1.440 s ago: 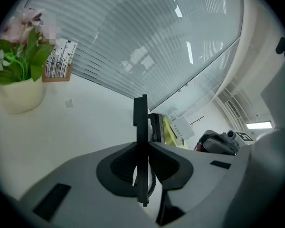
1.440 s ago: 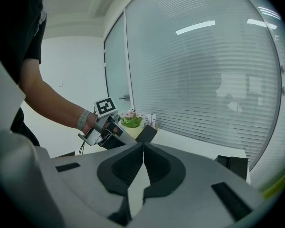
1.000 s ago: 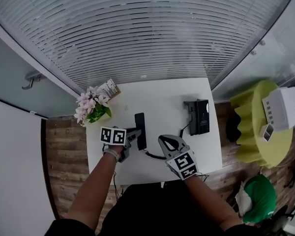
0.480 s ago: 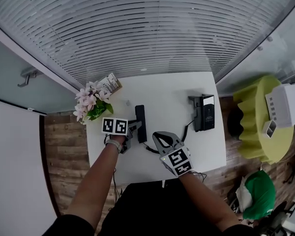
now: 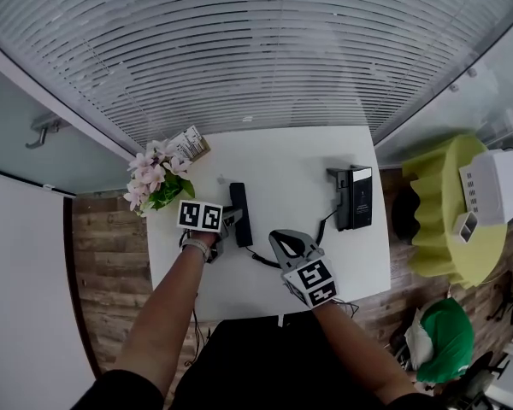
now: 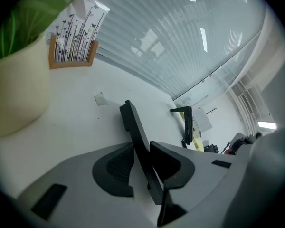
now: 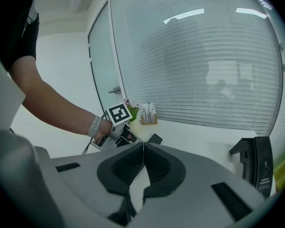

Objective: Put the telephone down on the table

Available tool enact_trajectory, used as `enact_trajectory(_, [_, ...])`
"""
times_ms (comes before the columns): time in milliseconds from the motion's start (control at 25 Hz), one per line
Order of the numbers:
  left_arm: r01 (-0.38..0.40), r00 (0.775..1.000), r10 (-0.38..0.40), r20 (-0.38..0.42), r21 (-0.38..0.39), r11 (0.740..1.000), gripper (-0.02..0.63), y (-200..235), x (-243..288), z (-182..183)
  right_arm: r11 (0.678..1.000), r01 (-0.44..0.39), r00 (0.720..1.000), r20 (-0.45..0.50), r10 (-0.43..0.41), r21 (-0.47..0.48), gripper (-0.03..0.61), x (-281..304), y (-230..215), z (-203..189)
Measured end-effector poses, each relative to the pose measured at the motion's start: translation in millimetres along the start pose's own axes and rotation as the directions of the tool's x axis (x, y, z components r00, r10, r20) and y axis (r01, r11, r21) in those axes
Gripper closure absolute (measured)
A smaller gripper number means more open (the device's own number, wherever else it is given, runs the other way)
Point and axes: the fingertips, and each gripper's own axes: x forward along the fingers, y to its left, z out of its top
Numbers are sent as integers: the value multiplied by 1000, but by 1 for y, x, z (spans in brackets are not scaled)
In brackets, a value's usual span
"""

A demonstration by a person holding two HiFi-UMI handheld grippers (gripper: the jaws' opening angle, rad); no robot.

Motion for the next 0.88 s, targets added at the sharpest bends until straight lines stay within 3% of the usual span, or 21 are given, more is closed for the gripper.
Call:
enact_trajectory(320, [-90, 995, 93, -24, 118, 989, 489, 3, -1, 1, 1000, 12, 1000, -16, -12, 10, 555, -1, -3, -5])
enact_trajectory(600, [-194, 976, 212, -43, 265, 945, 482, 9, -3, 1, 999, 30, 999, -21, -29, 25, 555, -7, -9, -11])
enact_trajectory(880, [-229, 971, 238, 11, 317, 920, 482, -3, -12, 4, 998, 53, 999, -13, -52, 33, 555, -16, -18, -13])
